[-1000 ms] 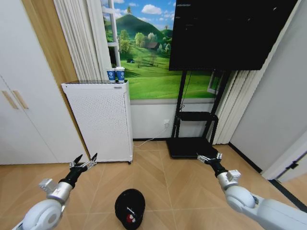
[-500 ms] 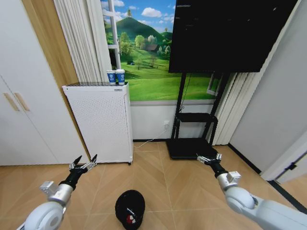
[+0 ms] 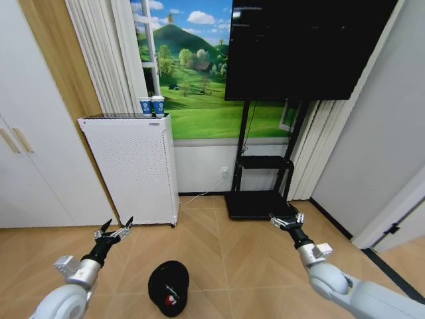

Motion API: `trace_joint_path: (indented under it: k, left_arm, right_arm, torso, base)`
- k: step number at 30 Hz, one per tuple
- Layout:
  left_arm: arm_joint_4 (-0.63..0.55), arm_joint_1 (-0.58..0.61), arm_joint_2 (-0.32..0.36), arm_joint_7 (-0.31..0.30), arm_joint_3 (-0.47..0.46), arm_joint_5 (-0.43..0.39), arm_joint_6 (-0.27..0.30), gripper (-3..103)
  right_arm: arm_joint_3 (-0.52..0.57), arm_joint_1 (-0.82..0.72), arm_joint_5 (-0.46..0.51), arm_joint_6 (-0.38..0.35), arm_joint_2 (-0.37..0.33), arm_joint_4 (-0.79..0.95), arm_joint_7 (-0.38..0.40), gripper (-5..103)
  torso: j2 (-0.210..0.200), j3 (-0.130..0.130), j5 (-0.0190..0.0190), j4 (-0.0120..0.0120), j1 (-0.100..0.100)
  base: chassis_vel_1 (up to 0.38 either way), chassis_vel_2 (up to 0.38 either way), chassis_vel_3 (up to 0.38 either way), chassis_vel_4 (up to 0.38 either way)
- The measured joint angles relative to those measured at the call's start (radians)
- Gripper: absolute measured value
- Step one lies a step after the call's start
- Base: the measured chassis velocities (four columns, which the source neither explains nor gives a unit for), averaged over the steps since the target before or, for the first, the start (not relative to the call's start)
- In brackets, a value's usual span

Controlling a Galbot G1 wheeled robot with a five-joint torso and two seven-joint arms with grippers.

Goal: Pick up the trash bin and place the garbage on the floor into it.

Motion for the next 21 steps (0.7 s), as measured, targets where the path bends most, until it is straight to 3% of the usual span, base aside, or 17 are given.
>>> trace_joint_path:
  k: [10,11,13,17,21]
  left_arm:
    - [0.007,-0.007,-0.002,0.000,0.016,-0.001,0.000,100]
    - [0.008,-0.010,-0.002,0.000,0.020,-0.002,0.000,100]
    - [0.008,-0.011,-0.002,0.000,0.024,-0.002,0.000,100]
    - [0.011,-0.016,-0.007,0.001,0.037,0.001,0.000,100]
    - [0.013,-0.022,-0.011,0.002,0.048,0.004,0.000,100]
  right_arm:
    - [-0.001,-0.006,-0.074,0.005,0.030,-0.011,0.034,100]
    - [-0.003,-0.007,-0.099,0.006,0.037,-0.012,0.057,100]
    - [-0.002,-0.006,-0.111,0.005,0.038,-0.012,0.064,100]
    - [-0.004,0.003,-0.136,0.004,0.053,-0.016,0.060,100]
    - [-0.003,0.008,-0.140,0.005,0.071,-0.013,0.071,100]
  torso:
    - [-0.002,-0.002,0.0005,0.0001,-0.001]
    - [-0.003,-0.002,0.0022,0.0001,-0.002]
    - [-0.003,-0.002,0.0012,-0.0002,-0.002]
    - [-0.003,-0.003,0.0007,-0.0004,-0.002]
    - [-0.004,-0.003,0.0012,-0.0003,-0.002]
  base:
    - [-0.160,-0.418,0.148,0.417]
    - [-0.172,-0.468,0.177,0.502]
    - [-0.126,-0.470,0.177,0.386]
    - [-0.078,-0.214,0.106,0.196]
    - [-0.034,-0.010,-0.003,-0.053]
